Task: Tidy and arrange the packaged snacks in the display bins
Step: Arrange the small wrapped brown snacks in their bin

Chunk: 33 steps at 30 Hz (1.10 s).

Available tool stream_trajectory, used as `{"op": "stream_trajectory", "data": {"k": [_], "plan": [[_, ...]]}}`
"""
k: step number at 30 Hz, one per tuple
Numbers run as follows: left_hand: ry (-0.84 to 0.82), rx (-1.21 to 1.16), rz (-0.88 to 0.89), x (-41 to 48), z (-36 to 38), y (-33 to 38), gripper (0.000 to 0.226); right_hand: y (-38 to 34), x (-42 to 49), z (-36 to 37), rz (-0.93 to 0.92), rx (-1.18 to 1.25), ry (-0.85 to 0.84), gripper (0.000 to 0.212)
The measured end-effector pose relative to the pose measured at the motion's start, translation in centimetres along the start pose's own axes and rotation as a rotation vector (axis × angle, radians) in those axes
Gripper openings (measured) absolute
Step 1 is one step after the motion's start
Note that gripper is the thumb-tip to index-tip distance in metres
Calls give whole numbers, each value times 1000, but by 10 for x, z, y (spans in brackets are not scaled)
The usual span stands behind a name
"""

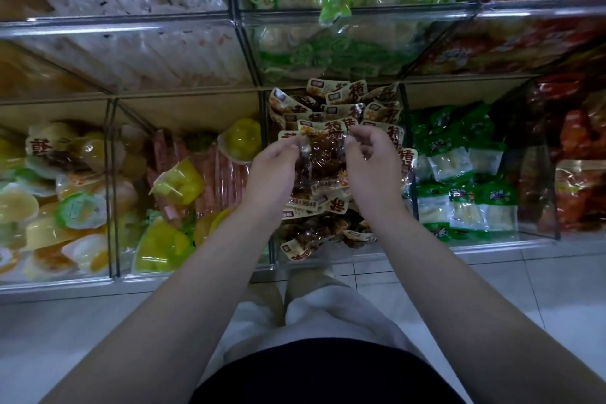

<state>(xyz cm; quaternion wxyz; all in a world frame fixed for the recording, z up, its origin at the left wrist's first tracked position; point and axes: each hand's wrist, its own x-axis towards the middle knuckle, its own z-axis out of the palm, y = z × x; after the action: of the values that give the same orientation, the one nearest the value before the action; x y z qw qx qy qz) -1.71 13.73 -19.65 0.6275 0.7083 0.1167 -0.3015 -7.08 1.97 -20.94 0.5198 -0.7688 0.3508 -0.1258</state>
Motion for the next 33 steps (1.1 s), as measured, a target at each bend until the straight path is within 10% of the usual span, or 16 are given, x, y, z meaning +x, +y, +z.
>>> {"op": "stream_trajectory", "data": {"k": [14, 33], "plan": [[-120, -216, 62, 23, -70, 8, 27, -49, -27, 75, 26, 340, -120, 19], [-24, -36, -126, 58, -201, 2, 49, -72, -58, 197, 339, 158, -255, 38]]}}
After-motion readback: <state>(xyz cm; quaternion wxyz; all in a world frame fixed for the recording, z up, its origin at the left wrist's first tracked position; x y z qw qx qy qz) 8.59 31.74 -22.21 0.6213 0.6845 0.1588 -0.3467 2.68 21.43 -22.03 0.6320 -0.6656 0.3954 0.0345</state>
